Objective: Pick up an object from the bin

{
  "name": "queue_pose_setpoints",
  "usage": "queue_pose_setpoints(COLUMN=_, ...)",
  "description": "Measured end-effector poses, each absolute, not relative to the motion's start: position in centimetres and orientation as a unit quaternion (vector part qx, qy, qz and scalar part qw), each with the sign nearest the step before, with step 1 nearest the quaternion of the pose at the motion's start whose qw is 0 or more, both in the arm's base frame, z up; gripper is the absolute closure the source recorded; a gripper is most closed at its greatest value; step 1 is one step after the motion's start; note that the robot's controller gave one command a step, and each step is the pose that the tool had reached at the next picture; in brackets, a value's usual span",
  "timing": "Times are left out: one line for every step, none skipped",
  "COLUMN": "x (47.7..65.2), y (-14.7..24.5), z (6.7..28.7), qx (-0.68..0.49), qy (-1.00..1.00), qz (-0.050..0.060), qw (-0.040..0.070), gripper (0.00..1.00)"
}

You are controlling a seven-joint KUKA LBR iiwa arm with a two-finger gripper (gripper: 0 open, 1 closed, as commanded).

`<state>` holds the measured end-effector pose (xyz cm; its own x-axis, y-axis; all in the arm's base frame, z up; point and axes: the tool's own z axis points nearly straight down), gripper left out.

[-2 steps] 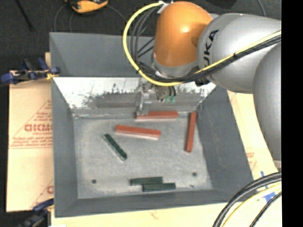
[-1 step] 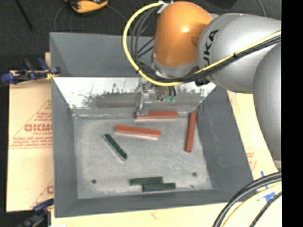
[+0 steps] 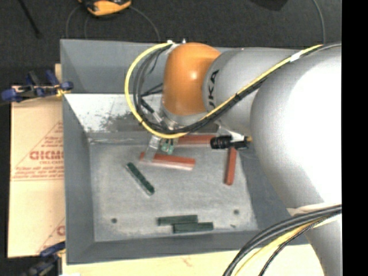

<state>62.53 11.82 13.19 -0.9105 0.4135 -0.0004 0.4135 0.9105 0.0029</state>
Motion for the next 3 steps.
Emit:
queue_pose_setpoints(x=62.5, y=11.8, z=13.2, qx=0.211, qy=0.977, qz=0.001, qw=0.001, gripper=1.0)
queue_pose_setpoints(x=58.8, y=7.9, z=14.0, qx=0.204, qy=0.979, qz=-0.001, qw=0.002, gripper=0.0)
queue_pose_setpoints(x=58.8, y=7.9, z=14.0, qx=0.204, qy=0.979, qz=-0.001, qw=0.002, gripper=0.0)
